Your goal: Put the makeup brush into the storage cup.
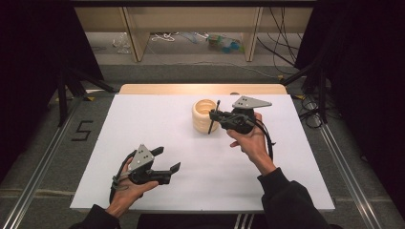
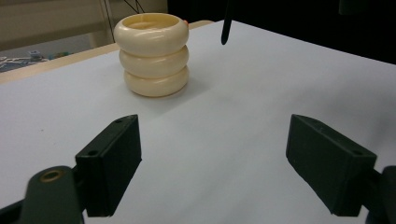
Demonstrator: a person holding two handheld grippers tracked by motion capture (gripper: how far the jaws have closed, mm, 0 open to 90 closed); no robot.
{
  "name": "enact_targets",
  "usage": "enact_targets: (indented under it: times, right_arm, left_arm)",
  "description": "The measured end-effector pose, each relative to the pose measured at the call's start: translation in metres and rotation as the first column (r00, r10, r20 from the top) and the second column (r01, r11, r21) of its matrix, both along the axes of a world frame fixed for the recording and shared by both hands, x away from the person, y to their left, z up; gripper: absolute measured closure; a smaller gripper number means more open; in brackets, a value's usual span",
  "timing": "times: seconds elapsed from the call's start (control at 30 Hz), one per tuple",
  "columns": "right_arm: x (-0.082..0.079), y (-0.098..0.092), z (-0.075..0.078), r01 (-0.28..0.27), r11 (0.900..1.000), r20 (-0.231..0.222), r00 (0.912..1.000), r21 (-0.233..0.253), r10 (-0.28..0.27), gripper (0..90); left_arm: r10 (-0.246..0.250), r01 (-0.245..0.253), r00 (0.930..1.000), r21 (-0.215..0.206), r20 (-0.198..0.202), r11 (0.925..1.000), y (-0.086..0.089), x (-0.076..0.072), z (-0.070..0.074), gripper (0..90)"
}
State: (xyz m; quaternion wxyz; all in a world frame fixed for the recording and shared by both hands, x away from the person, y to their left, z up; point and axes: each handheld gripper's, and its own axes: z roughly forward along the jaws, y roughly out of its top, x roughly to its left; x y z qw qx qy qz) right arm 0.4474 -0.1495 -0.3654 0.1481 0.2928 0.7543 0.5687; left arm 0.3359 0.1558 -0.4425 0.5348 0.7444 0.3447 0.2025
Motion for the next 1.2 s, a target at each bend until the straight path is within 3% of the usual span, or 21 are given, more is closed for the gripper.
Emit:
enact_targets:
  times: [0.4, 0.6, 0.67, 1.2]
  right_arm:
    - [0.018, 0.003, 0.016, 0.027, 0.999, 0.002, 0.9996, -0.041, -0.027, 83.6]
    - [0.027, 0.002, 0.023, 0.037, 0.999, 0.014, 0.9992, -0.036, -0.037, 83.6]
    - [0.032, 0.003, 0.026, 0.042, 0.999, -0.002, 0.9991, -0.028, -0.042, 83.6]
    - [0.059, 0.011, 0.026, 0.098, 0.995, -0.005, 0.9952, -0.035, -0.098, 83.6]
  left_arm:
    - [0.002, -0.002, 1.0, 0.007, 0.006, 1.0, 0.0, 0.001, 0.0, 16.4]
    - [0.0, 0.0, 1.0, 0.017, 0.008, 0.9999, -0.001, 0.001, 0.0, 16.4]
    - [-0.002, 0.002, 1.0, 0.015, 0.005, 0.9999, -0.001, 0.001, 0.0, 16.4]
    - [0.003, -0.003, 1.0, 0.001, 0.0, 1.0, -0.001, 0.001, 0.0, 16.4]
